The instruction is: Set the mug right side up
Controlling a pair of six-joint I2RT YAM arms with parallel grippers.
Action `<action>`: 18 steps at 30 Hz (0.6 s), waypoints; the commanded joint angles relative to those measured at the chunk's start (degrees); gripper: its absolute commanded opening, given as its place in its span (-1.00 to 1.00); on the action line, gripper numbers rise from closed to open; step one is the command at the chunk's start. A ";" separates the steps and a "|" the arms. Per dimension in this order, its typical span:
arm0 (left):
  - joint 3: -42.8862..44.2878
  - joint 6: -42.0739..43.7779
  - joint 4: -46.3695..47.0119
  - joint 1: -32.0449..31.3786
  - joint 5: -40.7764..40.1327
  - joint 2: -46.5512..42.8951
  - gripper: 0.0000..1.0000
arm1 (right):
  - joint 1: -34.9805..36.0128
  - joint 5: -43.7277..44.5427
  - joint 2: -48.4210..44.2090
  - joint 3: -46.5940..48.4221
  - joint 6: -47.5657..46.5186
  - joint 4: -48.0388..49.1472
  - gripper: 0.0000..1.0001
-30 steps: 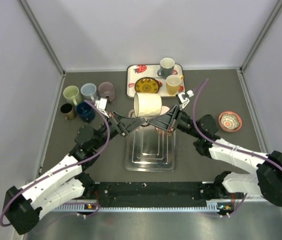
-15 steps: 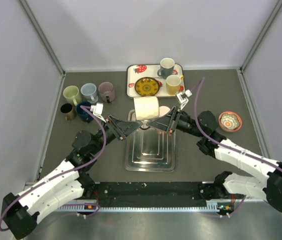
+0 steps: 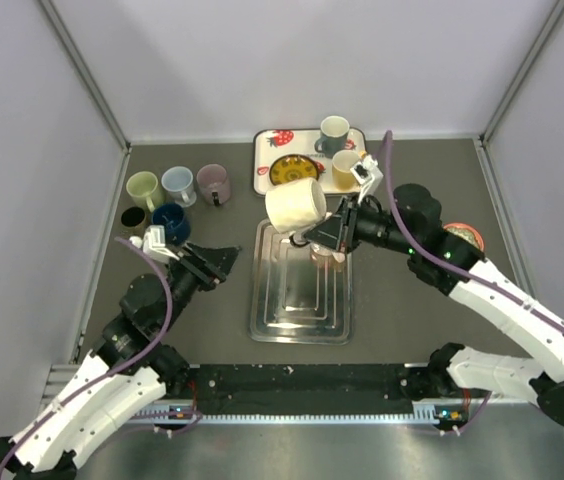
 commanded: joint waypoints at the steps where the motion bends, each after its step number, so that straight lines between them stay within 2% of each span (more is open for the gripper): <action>1: 4.12 1.70 -19.50 0.24 -15.06 -2.76 0.34 | 2.43 7.98 5.40 10.08 -9.49 -10.03 -1.00; 2: 4.57 1.35 -23.71 0.33 -18.22 -2.94 0.33 | 4.17 9.74 6.64 10.97 -10.46 -12.48 -1.00; 5: 5.71 1.43 -28.92 0.33 -20.70 -3.55 0.31 | 7.78 15.46 11.99 13.61 -13.19 -14.96 -1.00; 18: 4.66 2.66 -33.86 0.24 -26.95 -10.14 0.29 | 11.05 31.36 33.88 22.92 -11.61 -19.89 -1.00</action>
